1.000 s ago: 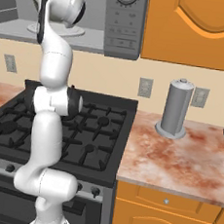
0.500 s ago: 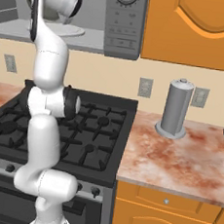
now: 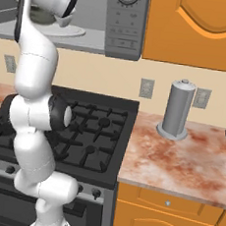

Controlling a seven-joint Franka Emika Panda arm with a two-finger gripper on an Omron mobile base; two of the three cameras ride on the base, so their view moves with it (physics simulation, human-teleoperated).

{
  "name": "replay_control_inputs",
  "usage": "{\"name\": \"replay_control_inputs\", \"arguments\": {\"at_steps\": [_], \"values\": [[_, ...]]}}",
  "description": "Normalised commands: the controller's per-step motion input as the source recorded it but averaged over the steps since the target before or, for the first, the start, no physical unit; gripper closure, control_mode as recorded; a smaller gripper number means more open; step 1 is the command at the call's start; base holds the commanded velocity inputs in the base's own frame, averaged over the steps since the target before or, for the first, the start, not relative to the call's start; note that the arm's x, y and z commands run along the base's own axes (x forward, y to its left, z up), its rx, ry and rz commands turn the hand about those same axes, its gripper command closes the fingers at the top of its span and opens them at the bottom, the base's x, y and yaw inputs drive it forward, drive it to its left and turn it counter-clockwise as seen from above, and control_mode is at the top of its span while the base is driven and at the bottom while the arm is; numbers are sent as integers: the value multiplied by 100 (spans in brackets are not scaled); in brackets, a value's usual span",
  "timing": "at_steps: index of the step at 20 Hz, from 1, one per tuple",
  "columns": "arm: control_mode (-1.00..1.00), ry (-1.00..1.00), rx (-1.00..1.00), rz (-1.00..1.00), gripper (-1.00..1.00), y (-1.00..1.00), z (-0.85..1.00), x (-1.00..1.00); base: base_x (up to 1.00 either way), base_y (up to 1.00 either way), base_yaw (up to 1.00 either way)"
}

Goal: The microwave is finished heating the shrimp and potato. Take the bowl containing the food and place it on the dining counter.

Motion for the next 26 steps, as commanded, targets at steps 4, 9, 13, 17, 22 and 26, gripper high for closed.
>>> {"name": "replay_control_inputs", "arguments": {"at_steps": [4, 9, 13, 17, 22, 26], "values": [[-100, -25, 7, 0, 100, -8, 0, -68, 0, 0, 0], [-100, -18, 2, 0, 100, -16, -10, -98, 0, 0, 0], [-100, -14, 9, 0, 100, -26, 1, -100, 0, 0, 0], [-100, -1, 1, 2, 100, -36, 9, -100, 0, 0, 0], [-100, 20, -10, 4, 100, -46, -17, -100, 0, 0, 0], [-100, 20, -10, 6, 100, -56, -55, -100, 0, 0, 0]]}}
